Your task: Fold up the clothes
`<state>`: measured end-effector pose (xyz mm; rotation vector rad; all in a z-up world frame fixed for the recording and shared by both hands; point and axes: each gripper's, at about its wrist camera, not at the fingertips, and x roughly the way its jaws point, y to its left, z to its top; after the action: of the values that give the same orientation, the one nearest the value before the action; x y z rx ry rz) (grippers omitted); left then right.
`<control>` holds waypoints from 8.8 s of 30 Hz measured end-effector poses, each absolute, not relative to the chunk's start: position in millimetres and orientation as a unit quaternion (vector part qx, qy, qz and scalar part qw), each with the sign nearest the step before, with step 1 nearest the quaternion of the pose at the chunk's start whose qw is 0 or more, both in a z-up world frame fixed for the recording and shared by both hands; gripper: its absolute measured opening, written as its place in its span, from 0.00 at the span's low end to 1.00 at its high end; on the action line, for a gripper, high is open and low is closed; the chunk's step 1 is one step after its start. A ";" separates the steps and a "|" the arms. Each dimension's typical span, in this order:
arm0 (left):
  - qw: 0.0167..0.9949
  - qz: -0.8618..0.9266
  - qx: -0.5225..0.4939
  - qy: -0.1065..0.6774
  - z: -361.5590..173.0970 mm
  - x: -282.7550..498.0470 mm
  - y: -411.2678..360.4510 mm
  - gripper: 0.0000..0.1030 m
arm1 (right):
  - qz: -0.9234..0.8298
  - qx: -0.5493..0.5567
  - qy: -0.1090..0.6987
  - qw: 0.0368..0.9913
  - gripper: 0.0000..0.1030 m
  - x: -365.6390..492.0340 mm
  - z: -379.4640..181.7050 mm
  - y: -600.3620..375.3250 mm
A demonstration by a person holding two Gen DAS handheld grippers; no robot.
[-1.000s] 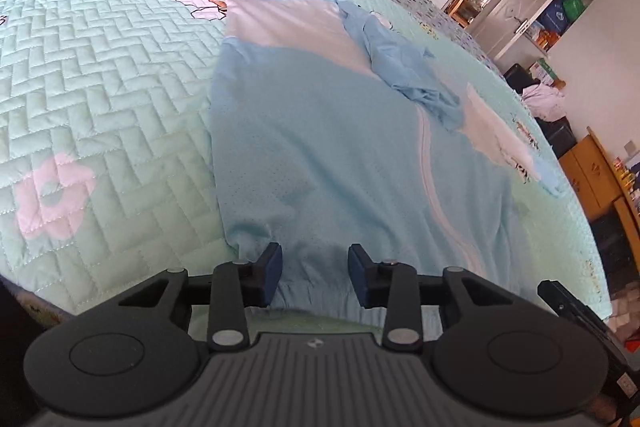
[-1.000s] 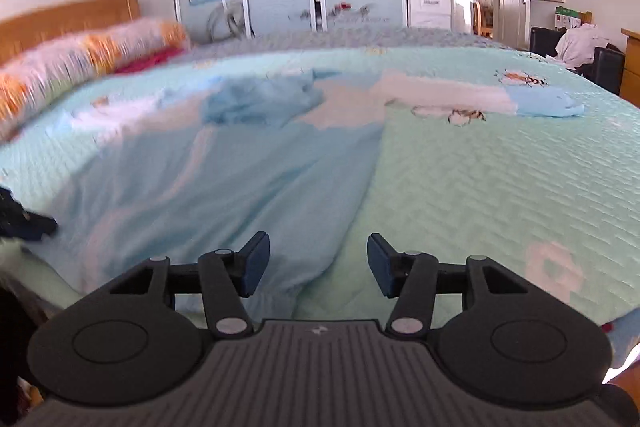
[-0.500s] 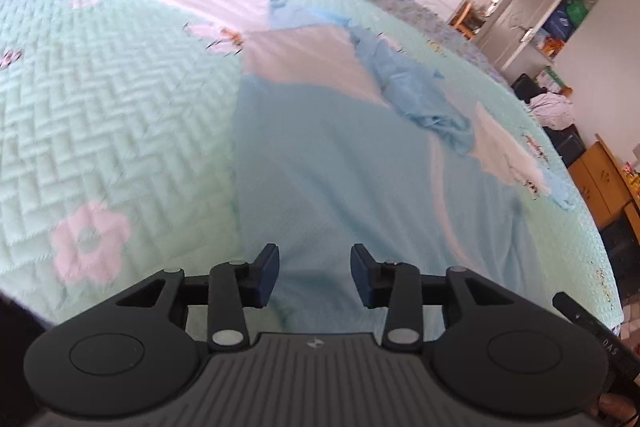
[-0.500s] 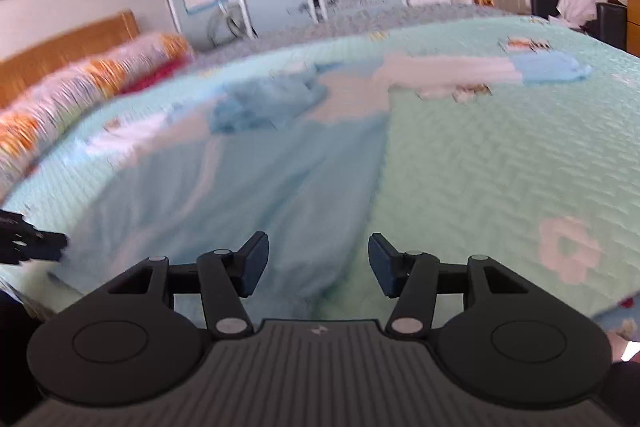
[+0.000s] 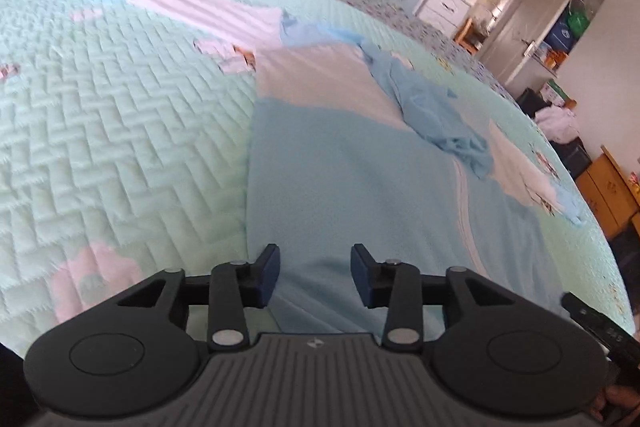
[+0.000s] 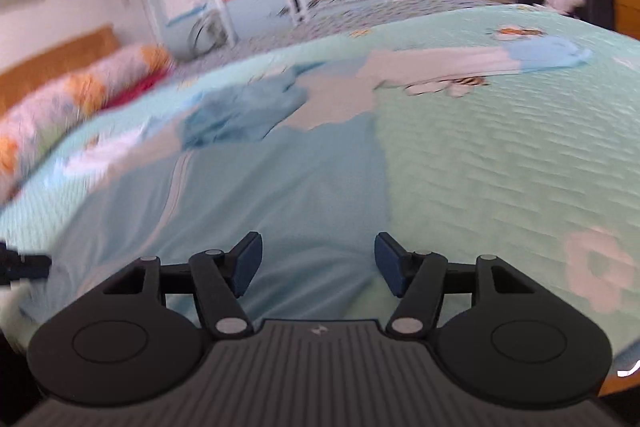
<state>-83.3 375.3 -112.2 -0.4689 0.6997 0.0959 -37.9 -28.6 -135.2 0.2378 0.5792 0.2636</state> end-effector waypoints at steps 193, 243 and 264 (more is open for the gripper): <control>0.941 -0.022 -0.072 0.331 -132.0 198.1 310.5 0.86 | 0.108 0.053 0.303 0.945 0.45 240.3 -137.4 33.0; 0.818 0.242 -0.483 0.198 -119.4 64.7 671.8 0.93 | 0.143 -0.069 0.300 0.941 0.82 133.9 -145.1 69.2; 0.792 0.242 -0.539 0.156 -137.2 126.3 756.9 0.01 | 0.139 -0.063 0.298 0.942 0.83 134.1 -145.1 67.8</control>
<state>126.3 756.9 -137.2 -1.1593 0.3362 0.5204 134.1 67.8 -145.1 -0.1294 0.6068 0.2836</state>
